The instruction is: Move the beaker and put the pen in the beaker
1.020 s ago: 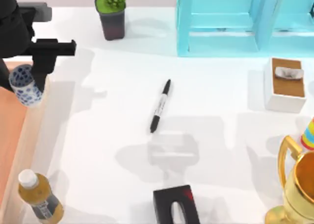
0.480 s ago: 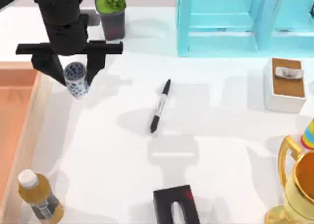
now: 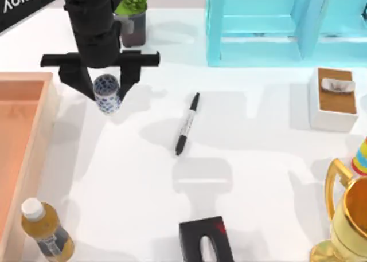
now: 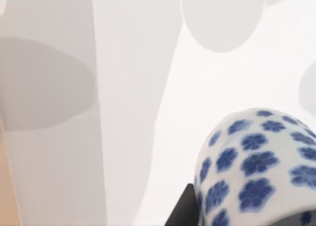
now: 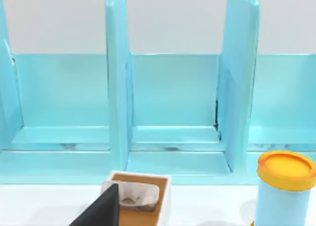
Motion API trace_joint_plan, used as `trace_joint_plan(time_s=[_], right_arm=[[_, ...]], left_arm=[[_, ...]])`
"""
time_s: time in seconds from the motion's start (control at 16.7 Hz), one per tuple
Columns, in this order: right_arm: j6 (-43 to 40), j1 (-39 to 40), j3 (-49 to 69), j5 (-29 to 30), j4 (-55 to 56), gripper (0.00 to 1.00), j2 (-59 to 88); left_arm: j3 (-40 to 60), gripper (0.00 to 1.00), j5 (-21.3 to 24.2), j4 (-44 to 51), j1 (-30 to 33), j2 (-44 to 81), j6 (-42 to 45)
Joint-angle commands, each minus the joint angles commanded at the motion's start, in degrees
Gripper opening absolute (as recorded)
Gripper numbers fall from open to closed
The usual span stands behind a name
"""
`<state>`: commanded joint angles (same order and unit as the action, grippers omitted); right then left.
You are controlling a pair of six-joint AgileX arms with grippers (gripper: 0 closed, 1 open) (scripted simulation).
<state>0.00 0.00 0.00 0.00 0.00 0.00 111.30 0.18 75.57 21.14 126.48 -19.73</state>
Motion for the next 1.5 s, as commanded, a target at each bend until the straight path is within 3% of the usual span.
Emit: trace_joint_plan(time_s=[0.36,0.66,1.44,1.5], right_arm=[[0.00,0.00,0.00,0.00,0.00,1.00,0.00],[0.00,0.00,0.00,0.00,0.00,1.00,0.00],[0.00,0.00,0.00,0.00,0.00,1.00,0.00],[0.00,0.00,0.00,0.00,0.00,1.00,0.00]], left_arm=[[-7.19,0.00,-0.03,-8.68,0.20,0.88,0.02],[-7.97,0.00,-0.02,-9.45,0.24,1.02,0.04],[-7.97,0.98,-0.02,-9.45,0.24,1.02,0.04],[-7.97,1.00,-0.02,-9.45,0.24,1.02,0.04]])
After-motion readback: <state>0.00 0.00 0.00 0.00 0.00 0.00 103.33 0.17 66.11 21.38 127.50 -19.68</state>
